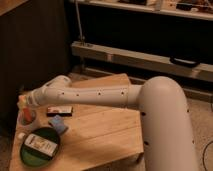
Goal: Place the pepper in the ceramic cup
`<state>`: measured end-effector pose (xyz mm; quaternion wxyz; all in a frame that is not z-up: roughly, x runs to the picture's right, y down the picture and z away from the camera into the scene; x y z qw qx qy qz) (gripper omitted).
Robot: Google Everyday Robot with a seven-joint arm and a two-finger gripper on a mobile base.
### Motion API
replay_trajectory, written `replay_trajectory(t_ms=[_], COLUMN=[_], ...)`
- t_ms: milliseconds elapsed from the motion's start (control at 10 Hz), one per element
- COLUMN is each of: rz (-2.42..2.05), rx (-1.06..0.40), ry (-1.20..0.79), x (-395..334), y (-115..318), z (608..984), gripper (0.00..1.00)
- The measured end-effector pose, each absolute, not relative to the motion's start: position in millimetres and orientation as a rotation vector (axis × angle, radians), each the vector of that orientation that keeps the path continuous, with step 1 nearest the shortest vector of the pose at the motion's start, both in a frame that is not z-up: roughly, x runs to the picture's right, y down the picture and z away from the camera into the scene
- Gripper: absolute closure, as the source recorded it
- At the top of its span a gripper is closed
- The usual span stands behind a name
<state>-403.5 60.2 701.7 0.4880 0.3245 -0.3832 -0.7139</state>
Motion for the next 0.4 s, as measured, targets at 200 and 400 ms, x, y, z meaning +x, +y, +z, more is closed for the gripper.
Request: replay_trajectory(t_ms=[200,400], rz=[-1.75,-1.746], rx=[0.771,0.785], ry=[-0.886,-0.874], x=[-401.8,-401.1], y=[59.6,64.2], z=[700.6,698.1], gripper=[0.73,0.5])
